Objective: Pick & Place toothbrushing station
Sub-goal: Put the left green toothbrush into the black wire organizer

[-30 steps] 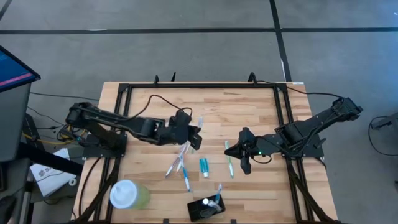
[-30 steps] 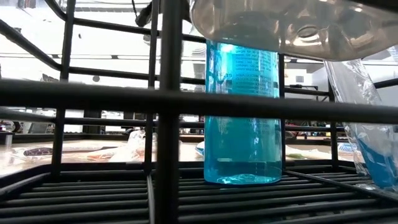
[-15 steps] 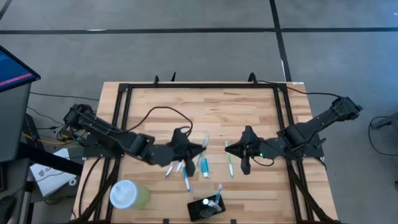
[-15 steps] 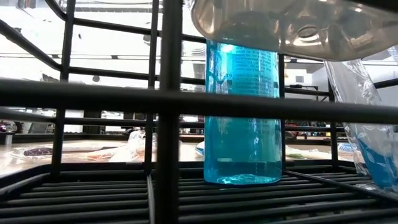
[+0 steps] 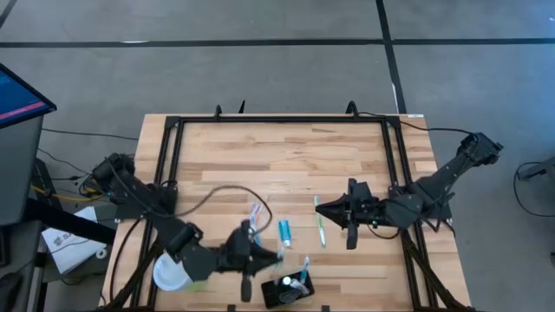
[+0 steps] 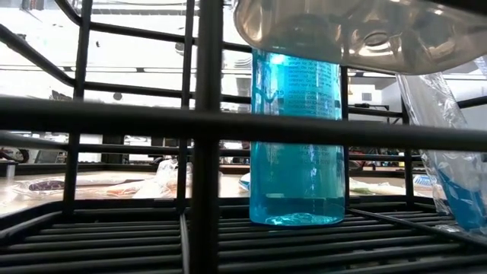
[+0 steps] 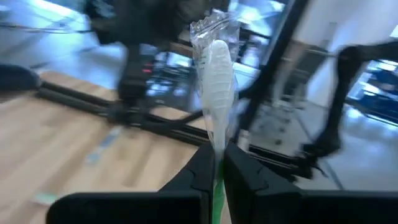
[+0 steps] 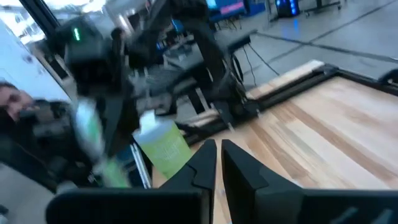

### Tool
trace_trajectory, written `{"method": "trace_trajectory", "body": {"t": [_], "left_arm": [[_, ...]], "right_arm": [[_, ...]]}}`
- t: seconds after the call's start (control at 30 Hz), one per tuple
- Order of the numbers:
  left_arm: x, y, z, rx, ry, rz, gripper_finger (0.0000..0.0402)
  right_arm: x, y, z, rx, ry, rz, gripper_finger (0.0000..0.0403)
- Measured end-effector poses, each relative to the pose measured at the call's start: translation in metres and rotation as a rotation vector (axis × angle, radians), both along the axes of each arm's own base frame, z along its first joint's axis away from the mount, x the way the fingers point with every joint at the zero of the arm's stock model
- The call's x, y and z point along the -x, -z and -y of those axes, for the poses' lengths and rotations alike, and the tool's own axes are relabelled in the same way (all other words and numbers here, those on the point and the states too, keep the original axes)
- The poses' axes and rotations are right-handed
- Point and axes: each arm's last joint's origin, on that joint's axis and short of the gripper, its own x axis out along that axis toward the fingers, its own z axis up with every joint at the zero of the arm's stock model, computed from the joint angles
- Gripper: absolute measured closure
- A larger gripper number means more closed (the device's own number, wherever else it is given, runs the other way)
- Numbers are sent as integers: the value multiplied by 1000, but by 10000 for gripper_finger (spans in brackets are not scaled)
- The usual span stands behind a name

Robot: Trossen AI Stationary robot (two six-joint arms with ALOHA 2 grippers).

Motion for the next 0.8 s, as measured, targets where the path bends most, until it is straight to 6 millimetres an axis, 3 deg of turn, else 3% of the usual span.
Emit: {"method": "trace_trajectory", "body": {"t": [0.23, 0.43, 0.8], "left_arm": [[-8, 29, 30, 1, 95, -9, 394], [-1, 39, 46, -42, 153, -30, 394], [2, 57, 43, -11, -51, -40, 395]], "right_arm": [[3, -5, -6, -33, -6, 48, 399], [7, -6, -12, -43, -33, 56, 402], [9, -6, -14, -68, -41, 58, 402]]}}
